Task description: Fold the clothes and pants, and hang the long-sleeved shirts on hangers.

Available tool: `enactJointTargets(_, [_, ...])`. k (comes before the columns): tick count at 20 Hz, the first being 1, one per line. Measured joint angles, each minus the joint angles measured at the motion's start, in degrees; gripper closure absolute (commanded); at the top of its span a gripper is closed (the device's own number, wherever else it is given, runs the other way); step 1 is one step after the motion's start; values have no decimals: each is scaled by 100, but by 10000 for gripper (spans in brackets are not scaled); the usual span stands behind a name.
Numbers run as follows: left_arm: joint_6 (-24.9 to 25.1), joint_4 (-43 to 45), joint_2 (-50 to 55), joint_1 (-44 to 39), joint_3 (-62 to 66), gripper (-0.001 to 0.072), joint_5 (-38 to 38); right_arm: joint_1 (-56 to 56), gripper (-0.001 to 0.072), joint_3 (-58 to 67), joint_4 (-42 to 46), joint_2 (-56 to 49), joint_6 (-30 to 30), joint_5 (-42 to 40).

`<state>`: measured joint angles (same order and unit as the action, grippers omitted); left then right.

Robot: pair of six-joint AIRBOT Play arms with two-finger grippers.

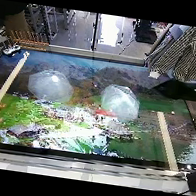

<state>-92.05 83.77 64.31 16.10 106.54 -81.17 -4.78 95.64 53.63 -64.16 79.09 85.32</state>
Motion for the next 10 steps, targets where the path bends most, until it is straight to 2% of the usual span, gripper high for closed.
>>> enactJointTargets(2, [-83, 35, -7, 0, 2, 355, 55, 841, 591, -105, 638, -4, -354, -487])
enactJointTargets(5, [-144, 79, -7, 0, 2, 355, 101, 1609, 591, -177, 1117, -4, -643, -1237])
enactJointTargets(10, [-175, 96, -7, 0, 0, 355, 111, 2052, 591, -212, 1403, -4, -811, -1926])
